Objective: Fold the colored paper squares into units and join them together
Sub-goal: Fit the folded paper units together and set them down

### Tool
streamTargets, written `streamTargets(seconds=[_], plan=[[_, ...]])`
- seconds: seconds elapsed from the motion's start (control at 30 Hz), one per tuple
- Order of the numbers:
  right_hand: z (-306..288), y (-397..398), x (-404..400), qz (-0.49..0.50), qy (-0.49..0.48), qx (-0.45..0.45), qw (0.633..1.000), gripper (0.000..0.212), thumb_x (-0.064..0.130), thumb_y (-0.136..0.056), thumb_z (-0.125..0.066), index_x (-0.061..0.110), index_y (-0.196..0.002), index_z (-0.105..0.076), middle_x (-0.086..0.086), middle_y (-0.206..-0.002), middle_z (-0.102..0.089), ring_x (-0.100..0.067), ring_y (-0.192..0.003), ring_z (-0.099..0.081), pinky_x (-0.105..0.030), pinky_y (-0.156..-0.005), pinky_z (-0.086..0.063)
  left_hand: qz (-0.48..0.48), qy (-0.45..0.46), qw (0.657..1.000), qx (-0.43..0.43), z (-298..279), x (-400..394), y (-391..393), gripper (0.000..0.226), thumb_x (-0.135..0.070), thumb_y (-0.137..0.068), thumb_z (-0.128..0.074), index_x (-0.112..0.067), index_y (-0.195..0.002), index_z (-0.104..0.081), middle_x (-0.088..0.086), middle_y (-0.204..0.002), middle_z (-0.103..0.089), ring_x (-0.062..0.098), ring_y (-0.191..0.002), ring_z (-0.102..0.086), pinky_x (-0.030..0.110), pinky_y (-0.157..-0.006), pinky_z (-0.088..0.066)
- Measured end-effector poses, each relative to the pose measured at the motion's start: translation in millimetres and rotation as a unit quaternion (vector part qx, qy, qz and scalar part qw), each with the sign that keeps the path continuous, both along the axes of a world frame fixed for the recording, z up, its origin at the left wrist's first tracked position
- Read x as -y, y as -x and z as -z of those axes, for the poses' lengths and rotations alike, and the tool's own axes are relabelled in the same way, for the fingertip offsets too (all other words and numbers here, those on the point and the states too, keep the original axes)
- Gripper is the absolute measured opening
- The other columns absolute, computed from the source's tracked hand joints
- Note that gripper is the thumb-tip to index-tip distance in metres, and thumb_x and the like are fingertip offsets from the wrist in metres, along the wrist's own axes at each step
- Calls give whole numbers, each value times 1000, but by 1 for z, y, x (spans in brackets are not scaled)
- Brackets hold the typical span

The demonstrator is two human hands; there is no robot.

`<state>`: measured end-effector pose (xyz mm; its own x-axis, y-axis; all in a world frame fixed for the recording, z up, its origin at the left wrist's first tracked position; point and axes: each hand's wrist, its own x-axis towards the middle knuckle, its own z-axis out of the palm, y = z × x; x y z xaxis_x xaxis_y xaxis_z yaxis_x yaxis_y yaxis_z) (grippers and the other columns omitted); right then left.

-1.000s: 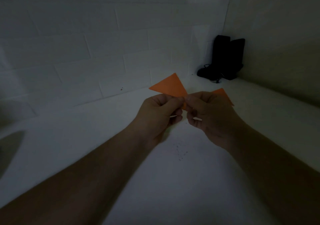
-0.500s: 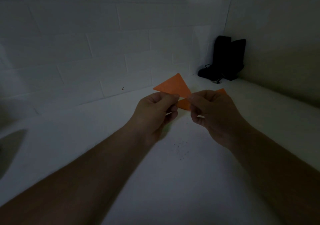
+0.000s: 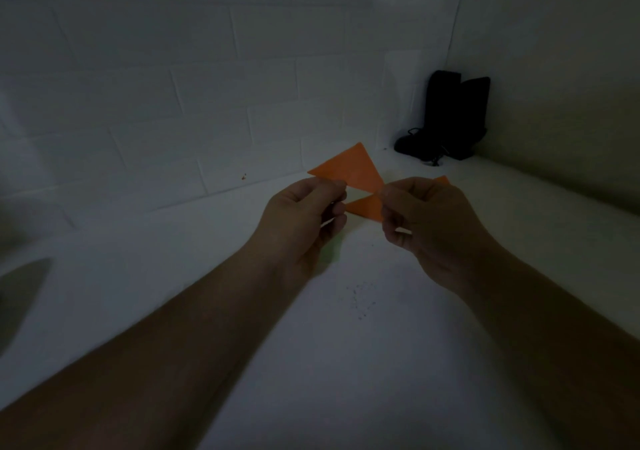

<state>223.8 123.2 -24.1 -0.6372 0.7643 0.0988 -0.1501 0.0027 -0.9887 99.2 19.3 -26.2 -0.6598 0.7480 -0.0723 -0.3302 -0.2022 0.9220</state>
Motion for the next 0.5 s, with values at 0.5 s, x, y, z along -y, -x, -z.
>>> streamTargets(seconds=[0.5], plan=[[-1, 0, -2, 11, 3, 1, 1000, 21, 12, -95, -66, 10, -74, -64, -2, -63, -60, -13, -56, -54, -24, -56, -51, -26, -29, 997, 65, 0, -2, 6, 13, -9, -95, -69, -11, -83, -64, 4, -76, -64, 11, -61, -57, 27, -67, -50]])
